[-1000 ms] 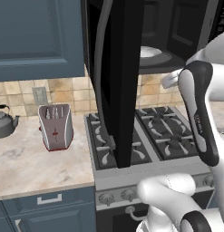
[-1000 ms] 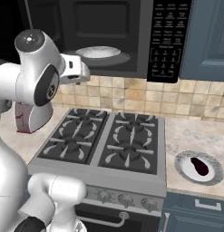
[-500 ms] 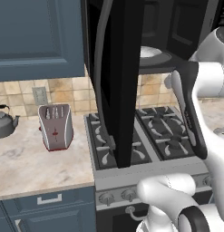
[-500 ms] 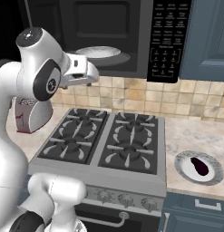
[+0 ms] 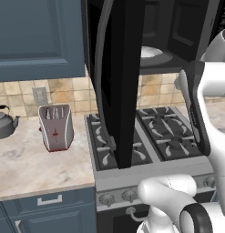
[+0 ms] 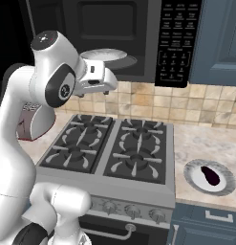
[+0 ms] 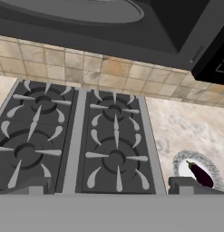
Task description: Pick the eggplant from the counter and place it in the microwave. Then turn on the microwave.
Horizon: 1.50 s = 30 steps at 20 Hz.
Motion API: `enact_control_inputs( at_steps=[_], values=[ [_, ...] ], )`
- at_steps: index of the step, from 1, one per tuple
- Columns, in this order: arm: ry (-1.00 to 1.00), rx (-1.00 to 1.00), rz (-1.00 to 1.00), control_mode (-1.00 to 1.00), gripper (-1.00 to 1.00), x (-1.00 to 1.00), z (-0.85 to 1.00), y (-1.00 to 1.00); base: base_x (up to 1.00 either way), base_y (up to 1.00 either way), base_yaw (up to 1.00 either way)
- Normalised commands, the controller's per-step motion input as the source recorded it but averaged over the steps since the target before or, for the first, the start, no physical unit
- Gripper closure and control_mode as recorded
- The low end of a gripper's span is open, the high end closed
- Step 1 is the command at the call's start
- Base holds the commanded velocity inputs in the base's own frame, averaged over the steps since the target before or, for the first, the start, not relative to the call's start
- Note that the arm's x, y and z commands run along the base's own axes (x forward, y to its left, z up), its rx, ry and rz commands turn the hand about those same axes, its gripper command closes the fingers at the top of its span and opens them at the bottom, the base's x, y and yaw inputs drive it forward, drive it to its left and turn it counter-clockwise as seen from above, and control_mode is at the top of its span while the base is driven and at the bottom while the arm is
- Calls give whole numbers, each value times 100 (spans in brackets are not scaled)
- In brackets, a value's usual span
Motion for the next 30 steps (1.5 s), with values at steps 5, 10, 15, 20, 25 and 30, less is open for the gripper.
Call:
enact_control_inputs(
  at_steps=[5, 10, 15, 20, 25, 30],
  values=[
    [4, -2, -8, -100, -100, 0, -10, -34, 0, 0, 0],
    [3, 0, -12, -100, -100, 1, -9, -31, 0, 0, 0],
    [3, 0, -14, -100, -100, 3, -6, -29, 0, 0, 0],
    [2, 0, -16, -100, -100, 6, -5, -28, 0, 0, 0],
    [0, 0, -16, -100, -100, 0, -2, -23, 0, 0, 0],
    [1, 0, -16, -100, -100, 0, -5, -31, 0, 0, 0]
  ],
)
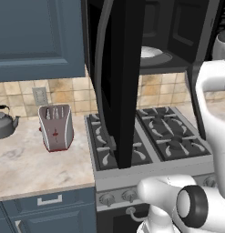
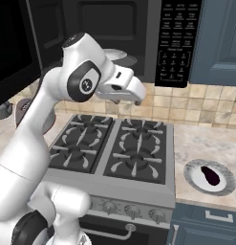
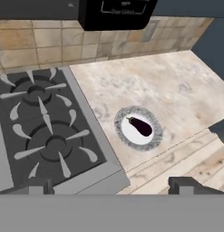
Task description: Pick the eggplant from the counter and place it in the microwave. Then turn on the microwave.
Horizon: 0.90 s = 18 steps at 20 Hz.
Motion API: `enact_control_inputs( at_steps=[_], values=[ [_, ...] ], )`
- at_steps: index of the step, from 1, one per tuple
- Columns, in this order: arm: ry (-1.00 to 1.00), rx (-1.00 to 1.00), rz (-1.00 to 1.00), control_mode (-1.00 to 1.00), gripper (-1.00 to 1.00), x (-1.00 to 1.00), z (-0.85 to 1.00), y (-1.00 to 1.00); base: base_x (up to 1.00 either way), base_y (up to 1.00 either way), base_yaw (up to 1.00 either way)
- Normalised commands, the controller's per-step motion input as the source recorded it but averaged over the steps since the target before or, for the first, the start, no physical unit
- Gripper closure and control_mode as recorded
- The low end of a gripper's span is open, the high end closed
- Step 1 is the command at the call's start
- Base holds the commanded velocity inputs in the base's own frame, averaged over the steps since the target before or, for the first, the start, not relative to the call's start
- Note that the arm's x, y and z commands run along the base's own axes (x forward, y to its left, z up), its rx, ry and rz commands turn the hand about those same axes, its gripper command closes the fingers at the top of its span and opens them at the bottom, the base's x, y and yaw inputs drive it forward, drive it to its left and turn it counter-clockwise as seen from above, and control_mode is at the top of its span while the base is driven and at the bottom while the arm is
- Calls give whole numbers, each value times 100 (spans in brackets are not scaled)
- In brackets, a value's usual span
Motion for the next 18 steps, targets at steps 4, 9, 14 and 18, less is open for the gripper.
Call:
enact_control_inputs(
  at_steps=[4, 9, 14, 18],
  values=[
    [1, 0, -15, -100, -100, 1, -7, -32, 0, 0, 0],
    [1, 3, -14, -100, -100, 0, -2, -30, 0, 0, 0],
    [0, 5, -12, -100, -100, 0, 0, -23, 0, 0, 0],
    [1, 7, -13, -100, -100, 2, 0, -23, 0, 0, 0]
  ],
)
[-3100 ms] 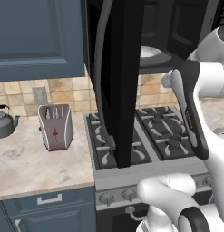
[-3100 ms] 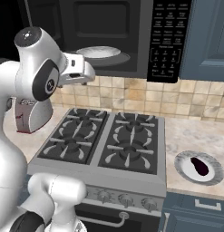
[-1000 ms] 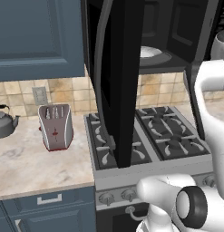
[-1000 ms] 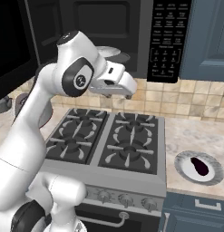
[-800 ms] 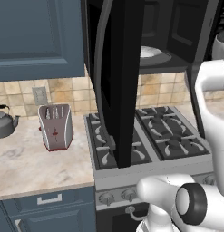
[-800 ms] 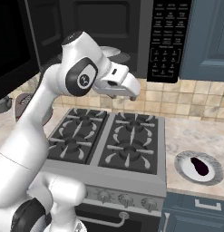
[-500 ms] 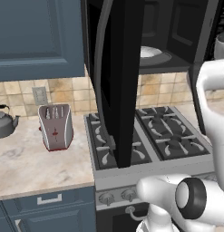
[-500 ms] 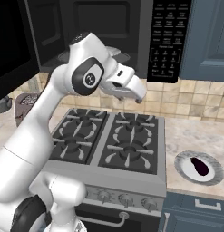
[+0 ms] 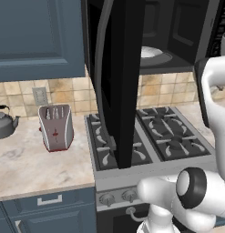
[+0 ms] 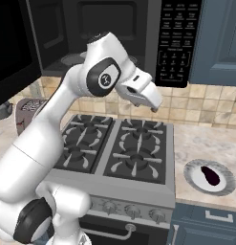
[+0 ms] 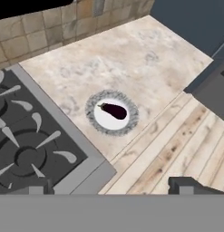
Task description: Pick the eggplant from the counter and place it in the microwave. Then turn on the microwave.
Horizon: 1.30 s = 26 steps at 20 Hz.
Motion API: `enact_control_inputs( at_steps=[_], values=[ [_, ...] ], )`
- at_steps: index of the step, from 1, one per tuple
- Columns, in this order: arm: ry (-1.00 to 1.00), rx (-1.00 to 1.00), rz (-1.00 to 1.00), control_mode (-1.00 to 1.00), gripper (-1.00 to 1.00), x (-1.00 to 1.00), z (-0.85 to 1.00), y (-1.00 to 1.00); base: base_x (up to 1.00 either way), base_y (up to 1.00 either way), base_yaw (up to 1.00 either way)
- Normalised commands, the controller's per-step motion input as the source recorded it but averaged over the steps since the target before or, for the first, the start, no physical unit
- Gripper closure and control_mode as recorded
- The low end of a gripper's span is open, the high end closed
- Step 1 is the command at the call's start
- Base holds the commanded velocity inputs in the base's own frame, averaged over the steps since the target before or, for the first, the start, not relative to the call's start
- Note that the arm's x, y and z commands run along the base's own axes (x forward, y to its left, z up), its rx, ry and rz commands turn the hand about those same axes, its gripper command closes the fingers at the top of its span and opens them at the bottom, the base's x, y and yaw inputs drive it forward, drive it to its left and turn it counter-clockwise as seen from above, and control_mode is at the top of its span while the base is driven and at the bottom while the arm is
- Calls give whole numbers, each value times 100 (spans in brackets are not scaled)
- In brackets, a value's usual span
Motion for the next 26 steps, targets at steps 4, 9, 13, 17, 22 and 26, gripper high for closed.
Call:
enact_control_inputs(
  at_steps=[4, 9, 13, 17, 22, 26],
  values=[
    [2, 7, -13, -100, -100, 6, 0, -22, 0, 0, 0],
    [2, 4, -11, -100, -100, 9, -3, -20, 0, 0, 0],
    [2, 2, -9, -100, -100, 9, -8, -20, 0, 0, 0],
    [3, 2, -7, -100, -100, 4, -4, -21, 0, 0, 0],
    [3, 2, -3, -100, -100, 1, -2, -17, 0, 0, 0],
    [1, 4, -2, -100, -100, 2, -1, -16, 0, 0, 0]
  ],
)
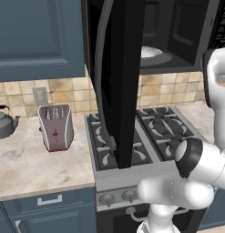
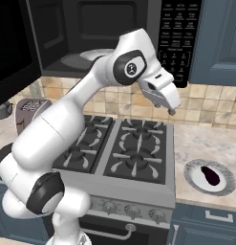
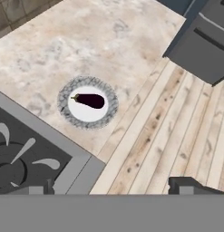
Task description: Pick the eggplant from the counter and place it in the microwave. Then turn on the microwave.
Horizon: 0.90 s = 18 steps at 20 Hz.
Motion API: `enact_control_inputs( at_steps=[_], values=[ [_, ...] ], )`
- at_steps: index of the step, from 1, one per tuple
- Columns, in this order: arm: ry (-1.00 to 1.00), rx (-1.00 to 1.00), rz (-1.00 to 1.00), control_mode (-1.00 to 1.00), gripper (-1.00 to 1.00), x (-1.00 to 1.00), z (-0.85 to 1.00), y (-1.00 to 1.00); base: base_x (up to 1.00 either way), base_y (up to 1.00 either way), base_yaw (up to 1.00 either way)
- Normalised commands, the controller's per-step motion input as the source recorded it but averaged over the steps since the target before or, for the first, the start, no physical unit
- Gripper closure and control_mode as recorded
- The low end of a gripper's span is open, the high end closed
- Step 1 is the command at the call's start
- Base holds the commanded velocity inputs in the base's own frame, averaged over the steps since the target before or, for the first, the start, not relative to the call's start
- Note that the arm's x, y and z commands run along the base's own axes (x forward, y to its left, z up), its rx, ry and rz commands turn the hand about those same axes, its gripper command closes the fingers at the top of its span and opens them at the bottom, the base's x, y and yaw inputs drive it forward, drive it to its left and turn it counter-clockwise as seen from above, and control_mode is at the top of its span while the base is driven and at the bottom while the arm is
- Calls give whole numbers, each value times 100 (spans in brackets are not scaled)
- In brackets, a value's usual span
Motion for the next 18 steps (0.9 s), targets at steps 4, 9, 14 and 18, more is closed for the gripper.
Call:
enact_control_inputs(
  at_steps=[4, 9, 14, 18],
  values=[
    [0, 6, -1, -100, -100, 1, -1, -12, 0, 0, 0],
    [0, 9, 0, -100, -100, 4, -8, -5, 0, 0, 0],
    [0, 9, 0, -100, -100, 11, -10, -3, 0, 0, 0],
    [0, 6, 0, -100, -100, 14, -5, -3, 0, 0, 0]
  ],
)
